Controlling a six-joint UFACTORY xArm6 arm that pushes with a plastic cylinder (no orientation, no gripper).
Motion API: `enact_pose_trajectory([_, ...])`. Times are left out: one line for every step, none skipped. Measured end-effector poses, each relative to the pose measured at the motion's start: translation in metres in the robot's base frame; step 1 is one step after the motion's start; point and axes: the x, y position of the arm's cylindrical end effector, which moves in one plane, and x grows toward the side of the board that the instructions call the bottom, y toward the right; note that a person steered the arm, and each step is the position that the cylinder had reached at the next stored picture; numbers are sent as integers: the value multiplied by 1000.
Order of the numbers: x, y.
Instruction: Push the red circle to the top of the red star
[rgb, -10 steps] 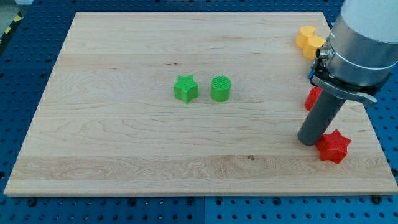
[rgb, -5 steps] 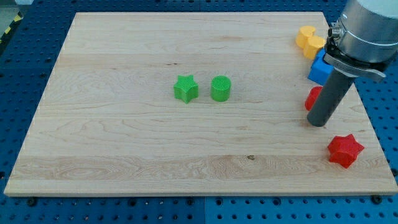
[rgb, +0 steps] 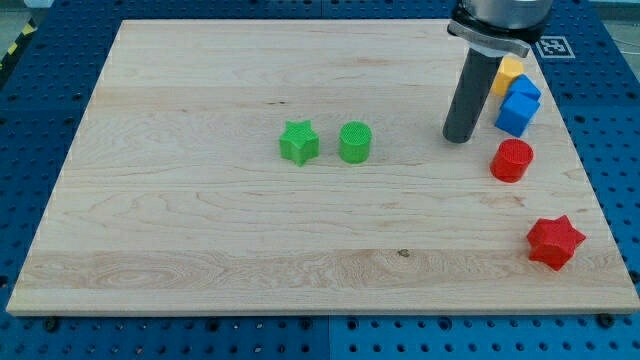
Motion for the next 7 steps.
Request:
enact_pose_trajectory([0, 17])
enact_pose_trajectory([4, 27])
enact_pose_trajectory([13, 41])
enact_pose_trajectory([35, 55])
enact_pose_trajectory([45, 57])
enact_pose_trajectory([45, 57])
enact_pose_trajectory([45, 63])
